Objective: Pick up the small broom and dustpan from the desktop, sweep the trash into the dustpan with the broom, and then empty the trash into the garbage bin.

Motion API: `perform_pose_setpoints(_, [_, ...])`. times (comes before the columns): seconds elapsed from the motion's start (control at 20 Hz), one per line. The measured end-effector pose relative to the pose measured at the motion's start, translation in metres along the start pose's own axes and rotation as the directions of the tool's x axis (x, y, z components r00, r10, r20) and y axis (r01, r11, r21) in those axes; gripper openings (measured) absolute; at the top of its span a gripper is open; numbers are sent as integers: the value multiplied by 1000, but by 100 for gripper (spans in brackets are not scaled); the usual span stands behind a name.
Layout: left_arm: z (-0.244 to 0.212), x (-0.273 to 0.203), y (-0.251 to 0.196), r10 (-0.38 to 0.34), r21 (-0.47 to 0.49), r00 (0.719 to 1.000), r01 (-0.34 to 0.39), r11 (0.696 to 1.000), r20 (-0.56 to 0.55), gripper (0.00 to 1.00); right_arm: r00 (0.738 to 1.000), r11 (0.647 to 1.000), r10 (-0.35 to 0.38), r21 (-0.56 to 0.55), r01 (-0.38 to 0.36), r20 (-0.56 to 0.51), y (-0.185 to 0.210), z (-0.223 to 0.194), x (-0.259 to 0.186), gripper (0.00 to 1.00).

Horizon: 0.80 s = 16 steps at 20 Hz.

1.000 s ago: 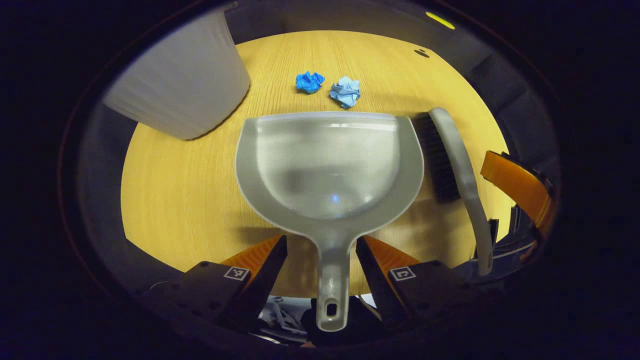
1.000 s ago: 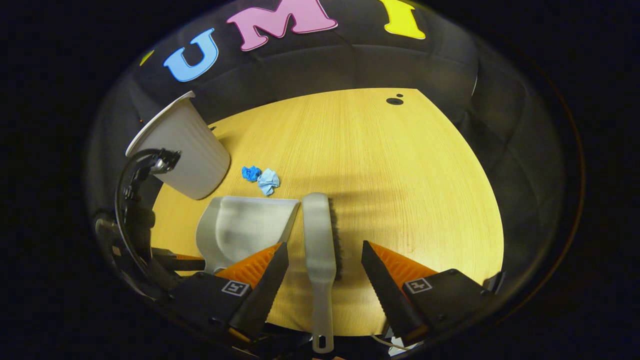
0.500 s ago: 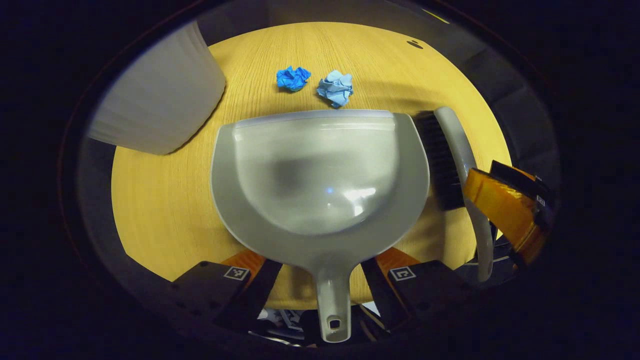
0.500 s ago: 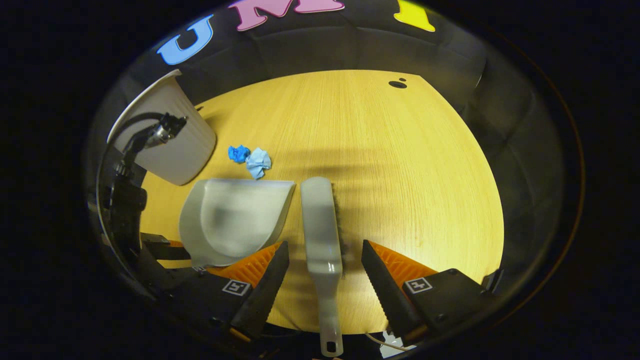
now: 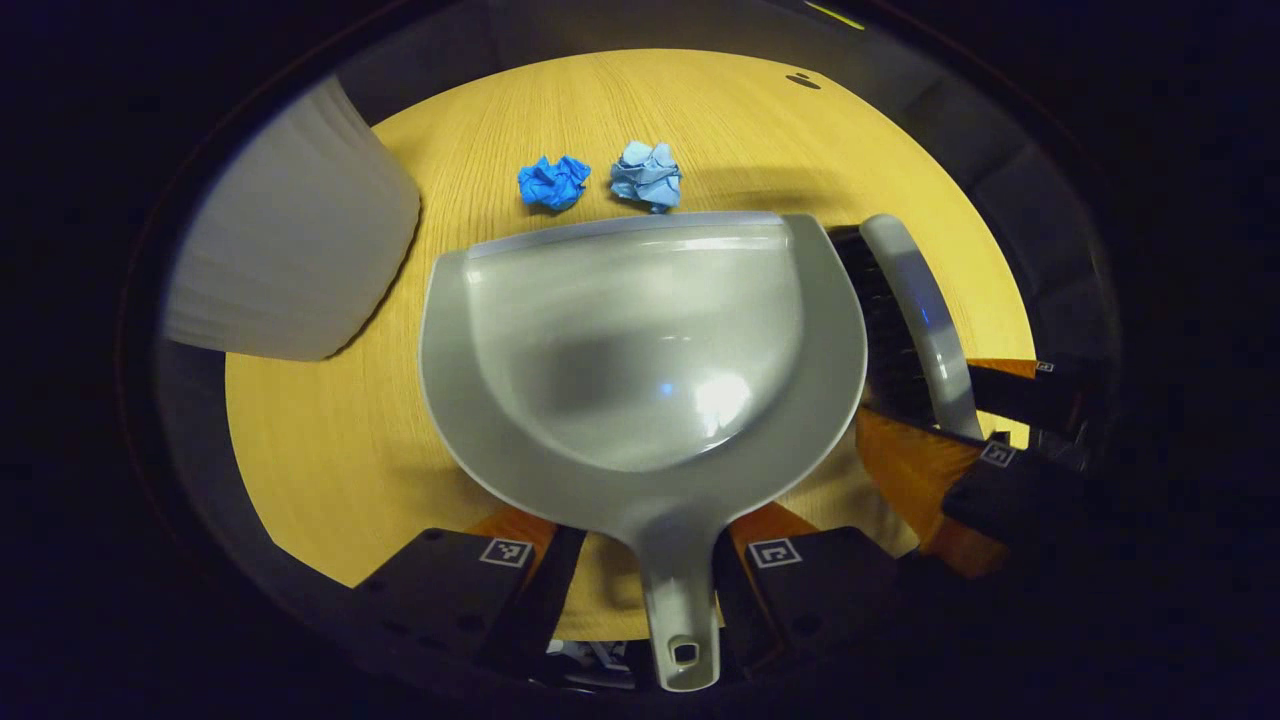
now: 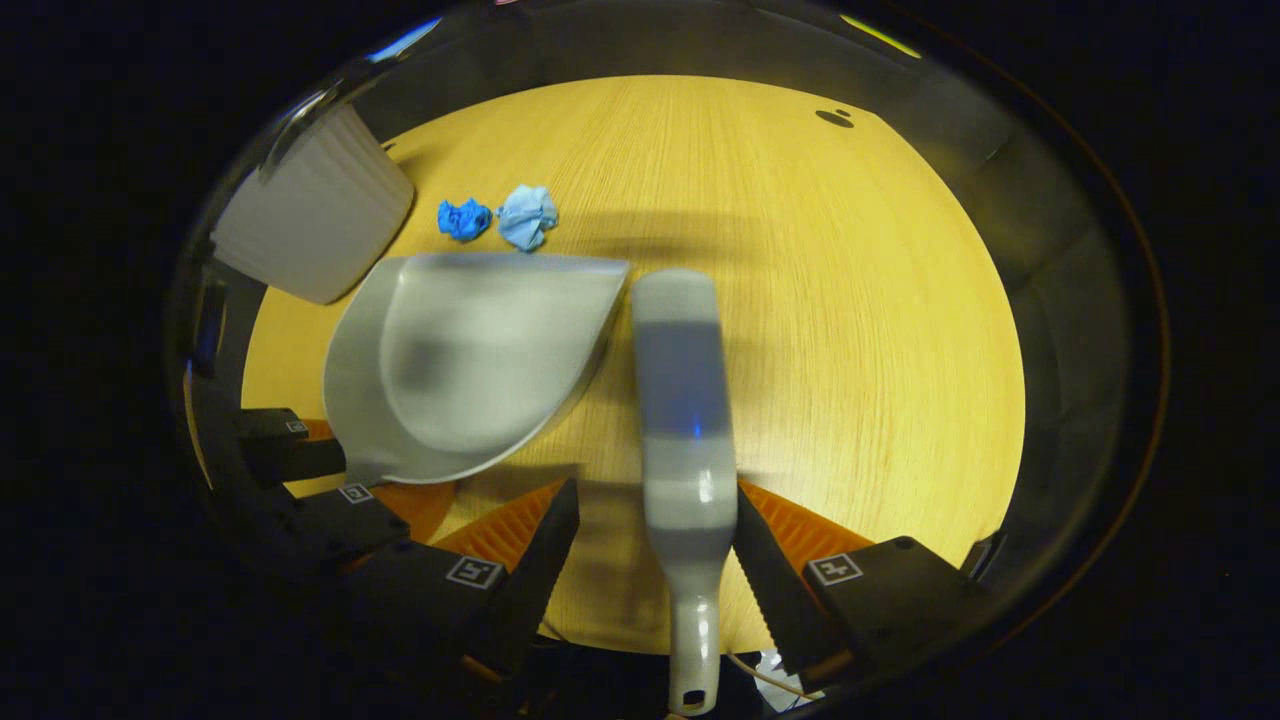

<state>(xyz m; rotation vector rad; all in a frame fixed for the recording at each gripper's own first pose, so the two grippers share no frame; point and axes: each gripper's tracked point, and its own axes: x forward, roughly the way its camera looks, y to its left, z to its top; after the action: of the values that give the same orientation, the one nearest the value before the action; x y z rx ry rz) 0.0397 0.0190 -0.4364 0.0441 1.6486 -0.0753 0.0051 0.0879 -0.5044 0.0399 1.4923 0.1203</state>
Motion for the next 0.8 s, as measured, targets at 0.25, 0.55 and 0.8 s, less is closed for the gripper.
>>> perform_pose_setpoints(0.25, [1,4,0,-4,-33,1000,3,999,-23,48,998,998,-28,58,31,-56,-5,-5,12,90])
perform_pose_setpoints(0.55, [2,4,1,1,-16,1000,-1,1000,16,33,998,999,-37,9,37,-59,-7,-8,14,91])
perform_pose_setpoints(0.8, [1,0,0,6,2,1000,-6,1000,18,30,999,1000,-14,-12,13,-40,-6,-6,12,48])
